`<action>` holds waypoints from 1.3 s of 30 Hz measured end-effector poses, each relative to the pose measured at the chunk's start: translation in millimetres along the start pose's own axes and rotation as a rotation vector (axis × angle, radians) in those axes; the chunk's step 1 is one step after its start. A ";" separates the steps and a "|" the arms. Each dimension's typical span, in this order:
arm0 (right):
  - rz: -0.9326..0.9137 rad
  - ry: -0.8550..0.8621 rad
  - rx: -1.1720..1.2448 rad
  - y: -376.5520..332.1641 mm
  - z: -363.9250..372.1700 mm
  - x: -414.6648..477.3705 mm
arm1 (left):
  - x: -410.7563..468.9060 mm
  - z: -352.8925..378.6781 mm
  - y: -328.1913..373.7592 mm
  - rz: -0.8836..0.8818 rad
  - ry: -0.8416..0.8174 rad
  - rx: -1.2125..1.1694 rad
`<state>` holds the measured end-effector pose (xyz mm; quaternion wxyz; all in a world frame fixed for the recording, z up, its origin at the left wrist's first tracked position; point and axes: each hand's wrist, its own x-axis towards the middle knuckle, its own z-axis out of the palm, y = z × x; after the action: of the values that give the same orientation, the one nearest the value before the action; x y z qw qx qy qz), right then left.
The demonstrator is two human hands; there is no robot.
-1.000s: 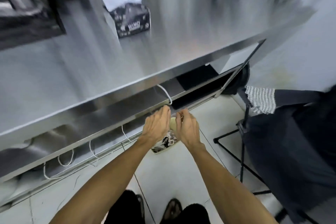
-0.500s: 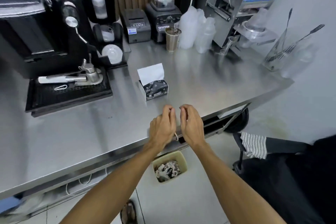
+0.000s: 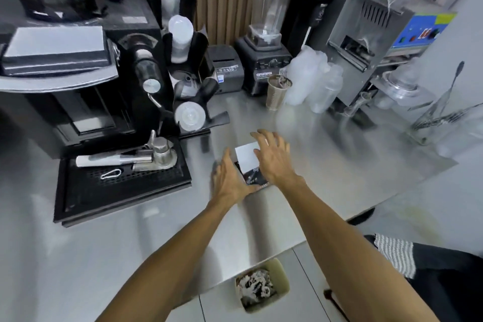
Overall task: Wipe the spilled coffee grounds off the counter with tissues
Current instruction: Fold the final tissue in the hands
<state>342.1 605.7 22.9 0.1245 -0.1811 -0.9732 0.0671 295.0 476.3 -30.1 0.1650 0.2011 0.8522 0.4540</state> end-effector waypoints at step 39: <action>-0.048 0.127 0.950 -40.7 -47.5 -34.1 | -76.0 -91.0 16.5 0.122 0.362 -0.603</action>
<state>371.9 559.5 68.2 0.2540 -0.0854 -0.8292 0.4906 321.7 382.8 39.8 0.0358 0.1102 0.6818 0.7223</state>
